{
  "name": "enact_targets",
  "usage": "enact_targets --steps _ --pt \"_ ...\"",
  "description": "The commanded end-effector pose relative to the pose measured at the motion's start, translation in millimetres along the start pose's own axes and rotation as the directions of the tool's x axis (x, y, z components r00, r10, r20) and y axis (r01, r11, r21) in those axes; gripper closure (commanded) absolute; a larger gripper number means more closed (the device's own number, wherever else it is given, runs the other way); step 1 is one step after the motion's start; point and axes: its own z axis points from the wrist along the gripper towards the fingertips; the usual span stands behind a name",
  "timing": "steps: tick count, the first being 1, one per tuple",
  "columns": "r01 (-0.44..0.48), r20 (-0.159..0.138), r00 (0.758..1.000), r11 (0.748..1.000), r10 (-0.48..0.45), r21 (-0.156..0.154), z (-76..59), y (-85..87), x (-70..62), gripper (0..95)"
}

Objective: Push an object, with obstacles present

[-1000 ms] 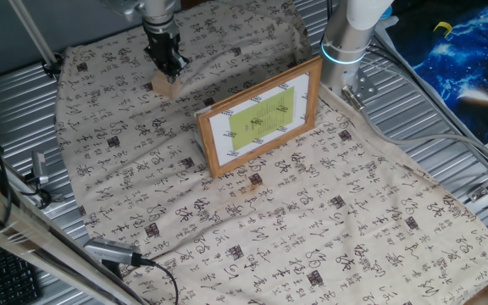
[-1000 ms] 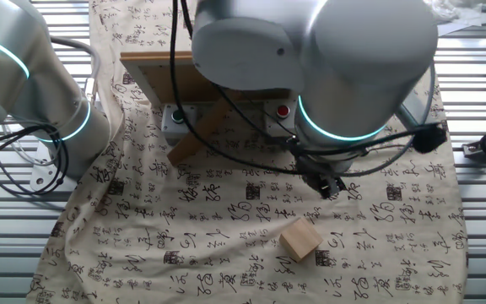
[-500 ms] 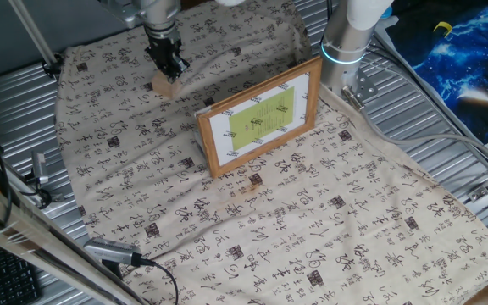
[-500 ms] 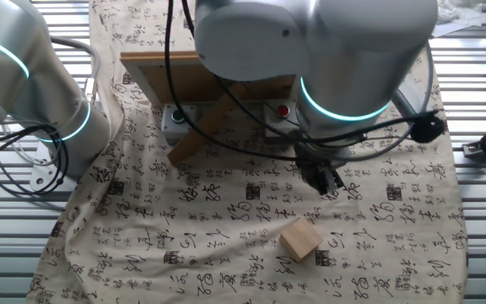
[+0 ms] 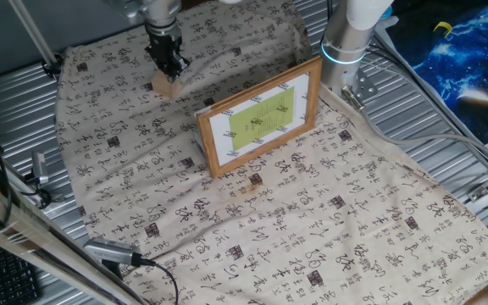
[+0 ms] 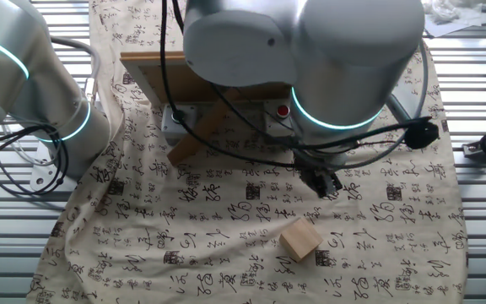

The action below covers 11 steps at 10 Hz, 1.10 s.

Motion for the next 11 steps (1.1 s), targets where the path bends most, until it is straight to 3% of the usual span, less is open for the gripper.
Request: enact_targets --steps 1,3,7,11 --pt "0.013 -0.010 1.000 1.000 -0.013 0.003 4.0 -2.5 -1.7 95.0" --pt "0.049 -0.017 0.999 0.999 -0.049 0.015 10.4 -17.6 9.8 95.0" --pt "0.123 -0.038 0.992 0.992 -0.123 0.004 5.0 -79.2 40.4 95.0" --pt "0.149 -0.039 0.988 0.989 -0.149 0.004 20.0 -103.1 77.5 95.0"
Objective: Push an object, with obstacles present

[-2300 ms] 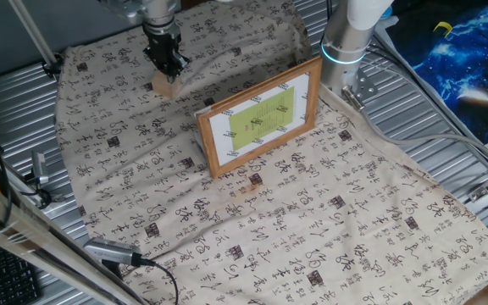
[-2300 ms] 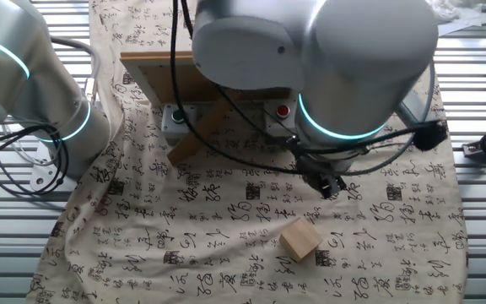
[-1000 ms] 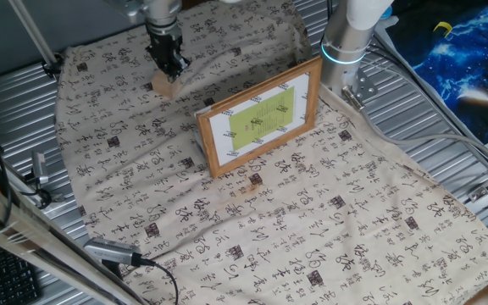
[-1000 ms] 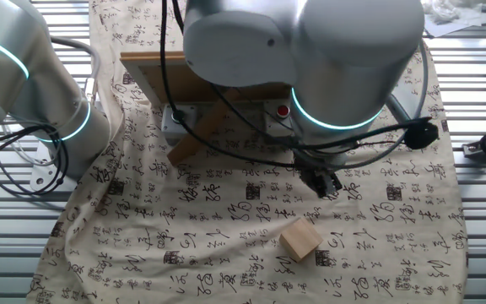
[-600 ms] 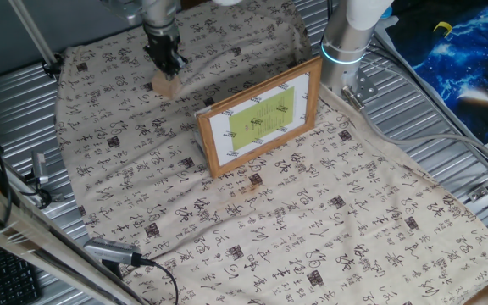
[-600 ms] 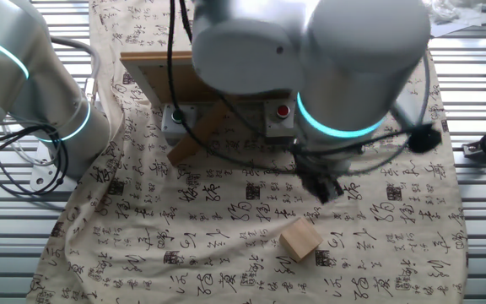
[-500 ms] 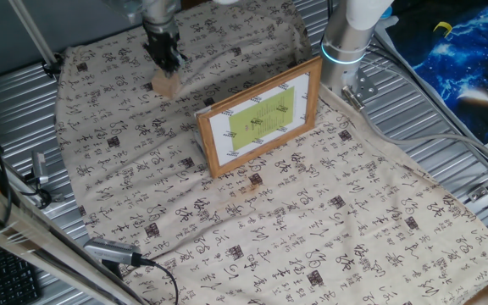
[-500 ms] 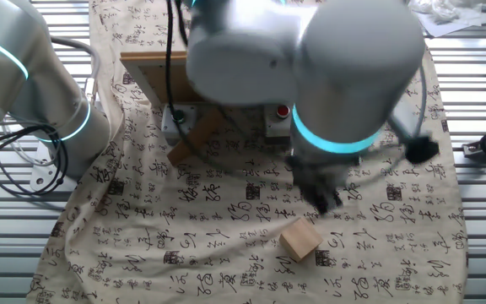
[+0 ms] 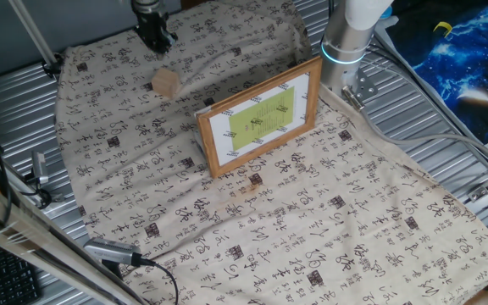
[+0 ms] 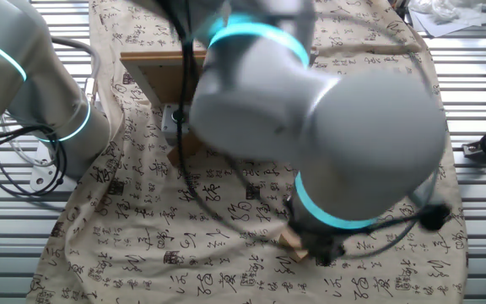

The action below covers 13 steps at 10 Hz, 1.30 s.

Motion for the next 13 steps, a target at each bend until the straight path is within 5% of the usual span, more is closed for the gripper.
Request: enact_targets --steps 1,4,8,13 --pt "-0.005 0.000 1.000 1.000 0.005 -0.004 7.5 -1.9 14.0 95.0" --pt "-0.018 0.005 1.000 1.000 0.018 -0.006 15.0 0.5 25.6 95.0" --pt "-0.047 0.011 0.999 0.999 0.047 -0.007 28.3 16.8 24.7 95.0" --pt "-0.060 0.015 0.998 0.998 0.060 -0.006 37.4 15.7 28.1 95.0"
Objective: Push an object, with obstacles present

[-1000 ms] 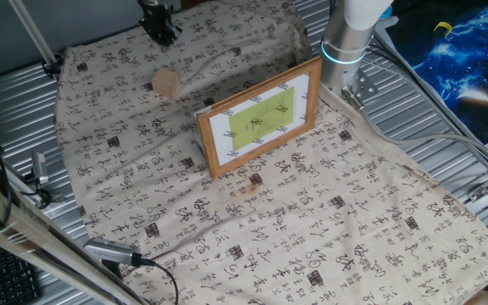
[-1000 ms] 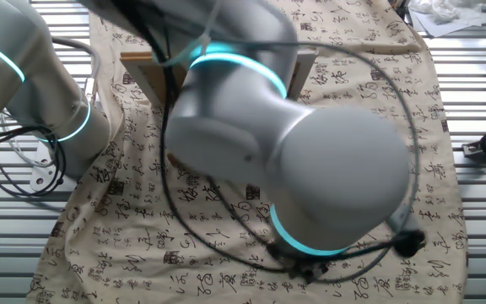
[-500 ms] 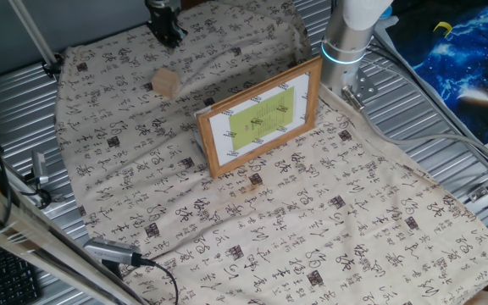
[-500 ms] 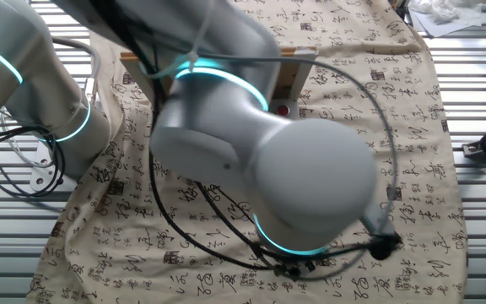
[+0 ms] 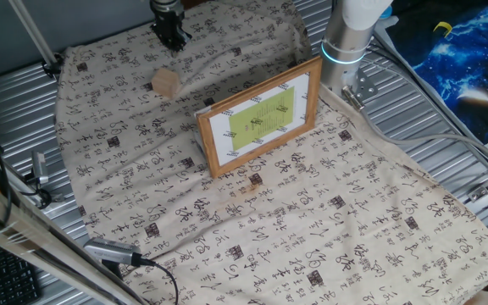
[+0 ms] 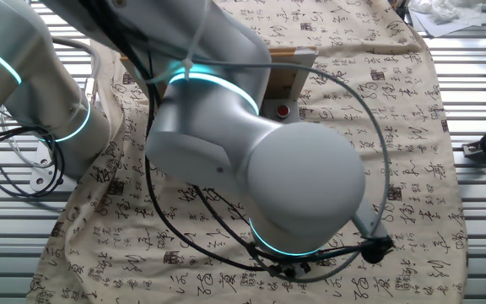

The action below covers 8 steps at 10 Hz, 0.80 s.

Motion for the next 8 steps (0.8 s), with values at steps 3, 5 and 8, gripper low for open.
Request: enact_targets --steps 3,5,8 --pt "-0.001 0.007 1.000 1.000 0.001 0.001 13.9 -1.3 -1.3 95.0" --pt "-0.008 0.008 1.000 1.000 0.008 0.001 19.8 -0.2 -2.7 95.0" --pt "-0.015 0.012 1.000 1.000 0.015 -0.001 29.3 0.7 -4.9 95.0"
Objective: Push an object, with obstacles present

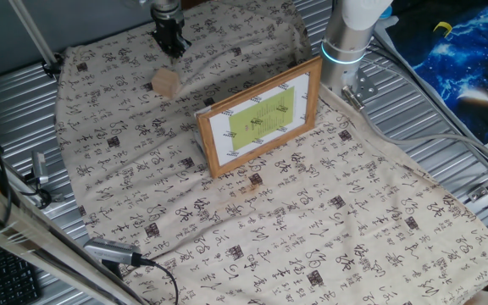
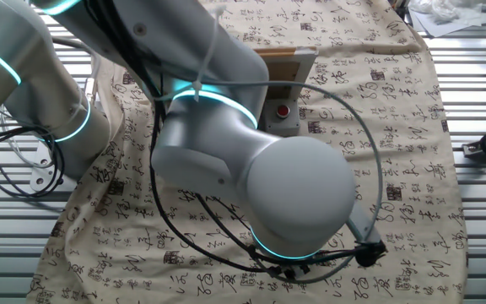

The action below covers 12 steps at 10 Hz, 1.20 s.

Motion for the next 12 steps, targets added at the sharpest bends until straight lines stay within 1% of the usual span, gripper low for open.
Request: enact_targets --steps 1,4,7,8,9,10,12 --pt "0.000 0.001 1.000 1.000 0.000 0.001 5.8 -0.7 -0.7 95.0" --pt "-0.004 0.006 1.000 1.000 0.004 0.002 16.3 -1.1 -1.9 95.0" --pt "-0.008 0.008 1.000 1.000 0.008 0.001 19.0 -0.2 -6.4 95.0" --pt "-0.010 0.009 1.000 1.000 0.010 0.000 17.3 0.7 -11.2 95.0" --pt "-0.013 0.009 1.000 1.000 0.013 -0.001 15.0 1.2 -20.0 95.0" --pt "-0.013 0.009 1.000 1.000 0.013 -0.001 14.1 1.5 -24.8 95.0" --pt "-0.014 0.013 1.000 1.000 0.014 -0.002 16.1 1.7 -38.1 95.0"
